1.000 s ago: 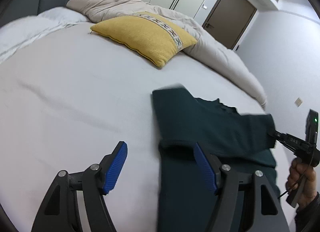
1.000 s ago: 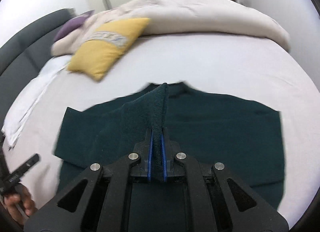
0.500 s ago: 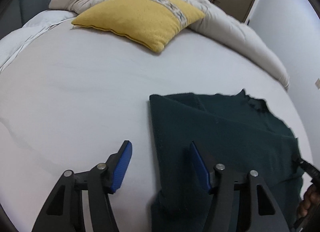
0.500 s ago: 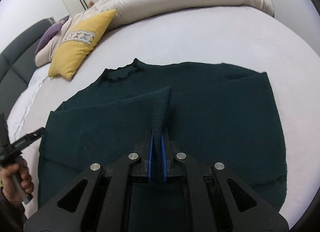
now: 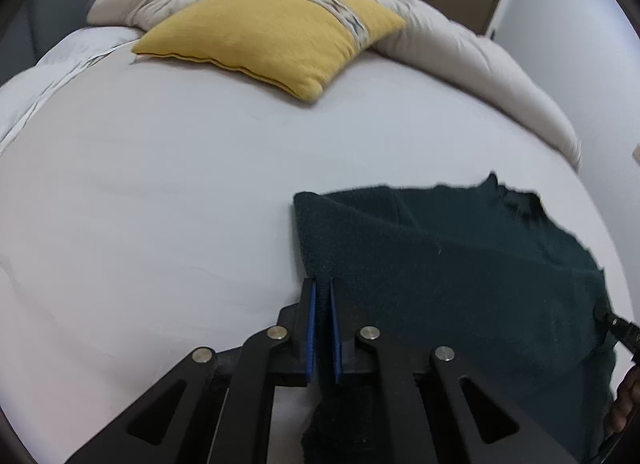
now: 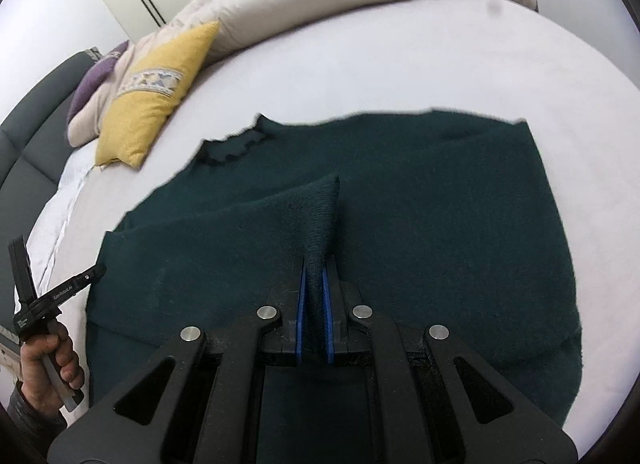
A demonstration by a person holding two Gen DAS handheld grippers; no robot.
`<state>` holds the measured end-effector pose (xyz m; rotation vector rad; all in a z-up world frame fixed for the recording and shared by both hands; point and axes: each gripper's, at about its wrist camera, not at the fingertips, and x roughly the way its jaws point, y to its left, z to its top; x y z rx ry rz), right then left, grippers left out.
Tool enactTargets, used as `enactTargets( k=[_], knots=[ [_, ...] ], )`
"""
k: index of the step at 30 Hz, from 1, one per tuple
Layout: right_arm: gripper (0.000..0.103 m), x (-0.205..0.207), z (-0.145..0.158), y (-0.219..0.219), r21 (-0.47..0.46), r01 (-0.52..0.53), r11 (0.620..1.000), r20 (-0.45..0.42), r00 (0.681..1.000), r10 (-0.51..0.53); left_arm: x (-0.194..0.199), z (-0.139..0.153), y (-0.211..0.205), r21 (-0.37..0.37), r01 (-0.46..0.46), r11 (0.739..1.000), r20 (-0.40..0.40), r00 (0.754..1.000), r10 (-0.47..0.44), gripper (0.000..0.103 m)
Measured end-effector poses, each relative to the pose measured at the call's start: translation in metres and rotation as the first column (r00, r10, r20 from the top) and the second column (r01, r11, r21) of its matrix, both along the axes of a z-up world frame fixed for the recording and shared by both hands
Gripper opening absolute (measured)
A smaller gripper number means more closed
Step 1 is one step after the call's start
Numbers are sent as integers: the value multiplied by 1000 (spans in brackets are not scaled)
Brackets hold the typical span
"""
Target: Fold small clothes
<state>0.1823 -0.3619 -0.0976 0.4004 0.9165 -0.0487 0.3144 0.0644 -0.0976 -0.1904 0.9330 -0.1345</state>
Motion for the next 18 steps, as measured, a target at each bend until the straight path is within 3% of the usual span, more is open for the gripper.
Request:
enactTargets(
  k=[4, 6, 13, 15, 17, 18],
  knots=[
    [6, 11, -20, -3, -14, 4, 1000, -58, 998, -5, -1, -18, -1, 27, 7, 1000, -6, 1000, -7, 8],
    [5, 11, -27, -10, 41, 22, 999, -39, 999, -20, -1, -18, 1, 12, 5, 1000, -3, 1000, -5, 8],
    [12, 6, -14, -8, 74, 8, 997, -31, 999, -6, -20, 10, 17, -26, -16, 1000, 61, 998, 17, 12],
    [24, 0, -10, -9, 99, 7, 995, -20, 1000, -5, -27, 17, 21, -38, -16, 999, 60, 998, 18, 33],
    [27, -3, -8, -8, 95, 0, 995, -16, 1000, 2, -35, 19, 17, -25, -5, 1000, 49, 999, 6, 49],
    [28, -3, -9, -6, 90, -4, 996, -23, 1000, 7, -37, 18, 14, -9, 5, 1000, 44, 999, -5, 50]
  ],
)
